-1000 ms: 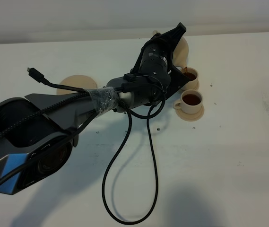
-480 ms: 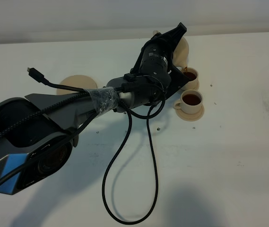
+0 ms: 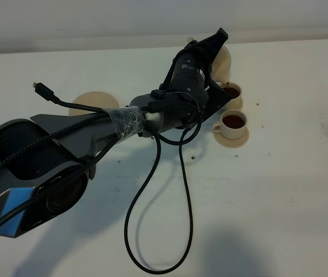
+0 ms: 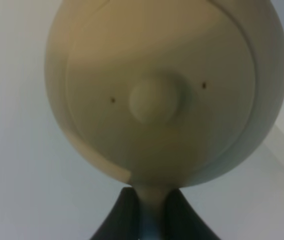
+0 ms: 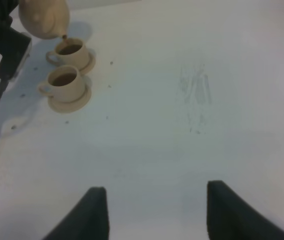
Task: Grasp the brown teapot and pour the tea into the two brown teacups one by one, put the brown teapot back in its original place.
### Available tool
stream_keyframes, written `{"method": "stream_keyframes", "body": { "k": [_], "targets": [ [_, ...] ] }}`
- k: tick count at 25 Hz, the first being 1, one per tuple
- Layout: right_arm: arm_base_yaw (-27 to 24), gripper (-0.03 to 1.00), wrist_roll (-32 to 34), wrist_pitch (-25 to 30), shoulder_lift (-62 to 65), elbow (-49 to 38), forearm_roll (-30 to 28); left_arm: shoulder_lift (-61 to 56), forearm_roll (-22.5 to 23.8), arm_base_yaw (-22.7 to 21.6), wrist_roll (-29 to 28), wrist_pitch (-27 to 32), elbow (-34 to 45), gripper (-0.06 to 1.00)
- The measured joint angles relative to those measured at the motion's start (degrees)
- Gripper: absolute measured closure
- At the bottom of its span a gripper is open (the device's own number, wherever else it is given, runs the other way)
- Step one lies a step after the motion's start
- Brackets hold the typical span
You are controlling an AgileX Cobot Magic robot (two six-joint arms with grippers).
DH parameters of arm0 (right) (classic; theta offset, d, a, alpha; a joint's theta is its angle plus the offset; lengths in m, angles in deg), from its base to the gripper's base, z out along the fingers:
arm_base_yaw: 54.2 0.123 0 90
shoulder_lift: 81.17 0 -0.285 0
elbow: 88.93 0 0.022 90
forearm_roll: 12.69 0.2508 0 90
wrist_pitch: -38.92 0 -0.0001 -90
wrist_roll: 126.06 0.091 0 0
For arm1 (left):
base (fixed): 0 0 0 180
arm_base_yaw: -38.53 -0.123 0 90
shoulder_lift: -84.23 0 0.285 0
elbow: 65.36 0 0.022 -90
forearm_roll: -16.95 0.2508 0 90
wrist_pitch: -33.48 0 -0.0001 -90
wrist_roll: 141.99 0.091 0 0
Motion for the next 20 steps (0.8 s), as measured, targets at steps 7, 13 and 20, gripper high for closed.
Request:
{"method": "stream_keyframes", "body": {
  "k": [7, 13, 20],
  "targets": [
    [0.0, 0.50, 0.0, 0.0, 0.0, 0.0, 0.0, 0.0, -3.5, 0.0, -1.4, -0.1, 0.0, 0.84],
    [0.0, 0.50, 0.0, 0.0, 0.0, 0.0, 0.0, 0.0, -6.8, 0.0, -1.4, -0.1, 0.0, 0.84],
    [0.0, 0.50, 0.0, 0.0, 0.0, 0.0, 0.0, 0.0, -8.4, 0.0, -4.4, 0.0, 0.0, 0.84]
  ]
}}
